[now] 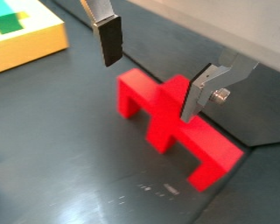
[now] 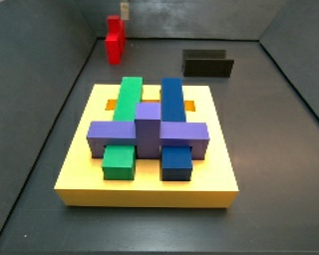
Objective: Pick up the red object. Move up. Move to above the board. Insert the red object.
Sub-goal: Pick up the red object.
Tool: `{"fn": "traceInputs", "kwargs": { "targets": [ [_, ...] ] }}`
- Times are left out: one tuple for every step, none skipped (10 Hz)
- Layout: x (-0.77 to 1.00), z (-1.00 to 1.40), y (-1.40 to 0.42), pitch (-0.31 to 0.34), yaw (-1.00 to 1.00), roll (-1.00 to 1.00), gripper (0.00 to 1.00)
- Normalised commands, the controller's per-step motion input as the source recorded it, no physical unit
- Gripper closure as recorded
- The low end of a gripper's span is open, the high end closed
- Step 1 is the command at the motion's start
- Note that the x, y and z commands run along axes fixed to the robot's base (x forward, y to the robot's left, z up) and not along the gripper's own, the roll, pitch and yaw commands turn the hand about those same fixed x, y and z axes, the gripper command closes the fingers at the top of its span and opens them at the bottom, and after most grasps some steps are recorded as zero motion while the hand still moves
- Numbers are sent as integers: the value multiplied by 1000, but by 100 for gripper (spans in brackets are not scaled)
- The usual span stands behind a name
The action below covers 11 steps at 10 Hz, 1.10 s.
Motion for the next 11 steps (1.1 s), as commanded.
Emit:
{"fn": "traceInputs", "kwargs": {
  "targets": [
    [-471,-237,131,-43,-326,0,0],
    [-369,-280,63,-9,-314,0,0],
    [-100,-331,49,0,-91,14,0],
    [-23,-300,80,0,0,17,0],
    [-29,-291,43,0,0,30,0],
    [0,-274,43,1,0,33,0],
    [-197,-266,57,0,-9,3,0],
    [-194,-120,0,0,0,0,0],
    [-109,-71,0,0,0,0,0],
    [0,-71,20,0,66,0,0],
    [146,0,46,31,37,0,0]
  ]
}}
